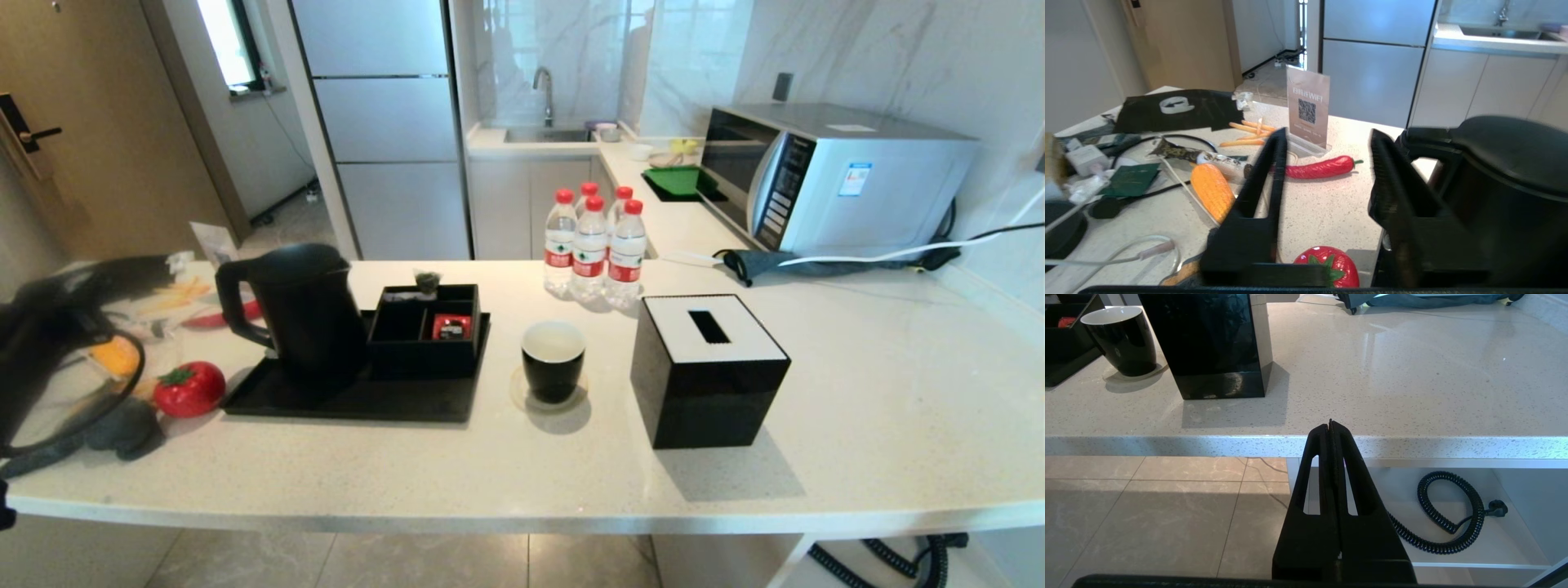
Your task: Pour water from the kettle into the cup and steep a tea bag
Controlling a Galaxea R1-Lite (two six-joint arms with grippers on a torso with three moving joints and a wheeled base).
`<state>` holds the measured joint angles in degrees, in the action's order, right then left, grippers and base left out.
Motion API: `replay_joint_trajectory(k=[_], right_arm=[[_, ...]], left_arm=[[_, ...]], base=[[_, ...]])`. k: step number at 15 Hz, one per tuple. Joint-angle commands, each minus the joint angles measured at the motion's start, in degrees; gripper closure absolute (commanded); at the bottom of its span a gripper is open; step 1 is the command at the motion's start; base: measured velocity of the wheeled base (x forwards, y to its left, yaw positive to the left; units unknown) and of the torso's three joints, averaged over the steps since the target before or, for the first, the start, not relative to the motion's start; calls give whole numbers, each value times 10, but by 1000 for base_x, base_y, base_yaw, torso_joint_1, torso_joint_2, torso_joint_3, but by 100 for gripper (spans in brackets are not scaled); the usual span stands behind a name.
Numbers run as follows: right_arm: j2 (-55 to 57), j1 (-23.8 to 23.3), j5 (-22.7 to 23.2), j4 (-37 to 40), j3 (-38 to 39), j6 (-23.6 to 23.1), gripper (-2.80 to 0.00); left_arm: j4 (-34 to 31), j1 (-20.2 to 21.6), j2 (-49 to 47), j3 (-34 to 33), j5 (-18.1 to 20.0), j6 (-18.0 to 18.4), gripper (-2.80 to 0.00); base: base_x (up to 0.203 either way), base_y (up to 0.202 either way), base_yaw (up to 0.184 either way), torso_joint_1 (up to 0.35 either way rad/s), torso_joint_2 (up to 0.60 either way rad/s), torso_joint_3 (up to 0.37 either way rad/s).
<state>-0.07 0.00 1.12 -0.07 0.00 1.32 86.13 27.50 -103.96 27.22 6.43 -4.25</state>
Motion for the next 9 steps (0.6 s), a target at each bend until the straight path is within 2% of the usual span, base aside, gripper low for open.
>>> replay_joint_trajectory(k=[1, 5, 9], right_arm=[[1, -1, 0, 0, 0, 0, 0], [1, 0, 0, 0, 0, 0, 0], [1, 0, 0, 0, 0, 0, 0]], left_arm=[[27, 2, -62, -2, 3, 1, -280], [38, -2, -97, -2, 48, 1, -280], [38, -21, -147, 25, 59, 3, -280]], base=[[0, 0, 0, 0, 0, 0], [0, 0, 0, 0, 0, 0], [0, 0, 0, 0, 0, 0]])
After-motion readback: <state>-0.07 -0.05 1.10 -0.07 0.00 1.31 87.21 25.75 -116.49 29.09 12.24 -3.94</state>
